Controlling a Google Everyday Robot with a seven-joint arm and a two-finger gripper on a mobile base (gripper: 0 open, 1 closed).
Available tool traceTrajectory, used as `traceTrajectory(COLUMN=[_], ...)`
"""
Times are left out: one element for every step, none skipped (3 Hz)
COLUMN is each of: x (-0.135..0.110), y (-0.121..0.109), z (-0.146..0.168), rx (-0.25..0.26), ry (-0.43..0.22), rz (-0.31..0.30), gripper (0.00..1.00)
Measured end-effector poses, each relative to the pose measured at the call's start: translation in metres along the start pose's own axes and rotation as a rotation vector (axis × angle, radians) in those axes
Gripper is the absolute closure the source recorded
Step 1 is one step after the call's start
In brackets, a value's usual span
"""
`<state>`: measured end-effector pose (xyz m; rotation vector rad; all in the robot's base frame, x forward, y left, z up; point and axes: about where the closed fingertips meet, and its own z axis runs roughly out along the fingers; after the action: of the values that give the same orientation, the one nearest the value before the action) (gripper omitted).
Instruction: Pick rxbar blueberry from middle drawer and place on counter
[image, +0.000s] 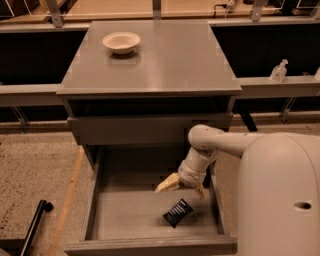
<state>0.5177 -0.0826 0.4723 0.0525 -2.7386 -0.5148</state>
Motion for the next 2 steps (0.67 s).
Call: traceTrajectory(x=[-0.0056, -0.0049], y=[-0.0087, -0.0099], z=[0.0384, 0.0427], rx=[-0.04, -0.04], ry=[0.029, 0.035], rz=[0.043, 0.045], gripper=[0.0, 0.0])
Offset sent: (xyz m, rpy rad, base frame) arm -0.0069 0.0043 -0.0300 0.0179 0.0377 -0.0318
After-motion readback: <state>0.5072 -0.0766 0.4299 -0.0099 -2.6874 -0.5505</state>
